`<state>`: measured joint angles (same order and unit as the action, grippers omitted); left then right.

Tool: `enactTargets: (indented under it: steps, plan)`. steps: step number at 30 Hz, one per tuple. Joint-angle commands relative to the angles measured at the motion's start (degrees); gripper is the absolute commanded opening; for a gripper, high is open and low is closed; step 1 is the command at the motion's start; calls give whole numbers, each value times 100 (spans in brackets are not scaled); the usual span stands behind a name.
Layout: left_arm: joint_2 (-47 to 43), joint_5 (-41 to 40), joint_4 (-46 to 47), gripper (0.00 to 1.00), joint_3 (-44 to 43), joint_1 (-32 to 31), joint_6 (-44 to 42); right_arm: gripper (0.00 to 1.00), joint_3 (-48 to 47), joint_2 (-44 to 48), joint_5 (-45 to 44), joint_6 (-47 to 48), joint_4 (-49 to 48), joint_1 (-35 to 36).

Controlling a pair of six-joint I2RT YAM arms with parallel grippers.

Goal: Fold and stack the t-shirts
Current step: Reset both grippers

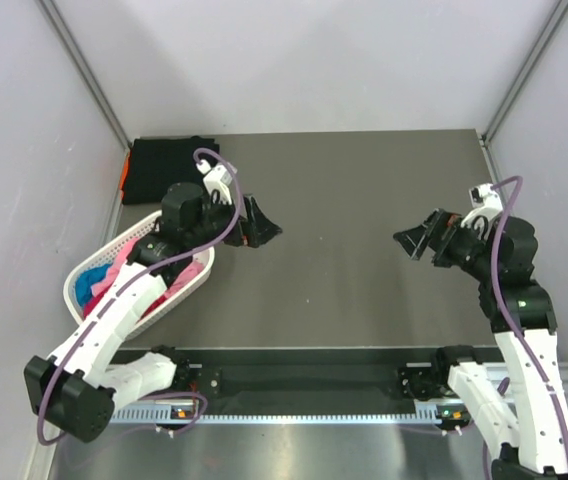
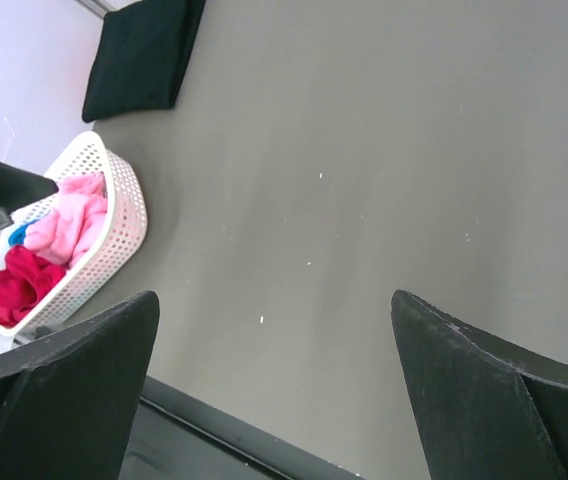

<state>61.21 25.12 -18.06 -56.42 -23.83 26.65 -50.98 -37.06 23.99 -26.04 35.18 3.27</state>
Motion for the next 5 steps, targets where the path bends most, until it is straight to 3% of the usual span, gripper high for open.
enactTargets:
  steps: [1, 5]
  plan:
    - [-258, 282, 462, 99, 0, -7, 138, 100, 27, 32, -52, -85, -248, 42]
    - [-408, 230, 409, 99, 0, -7, 112, 100, 9, 14, -61, -103, -266, 42]
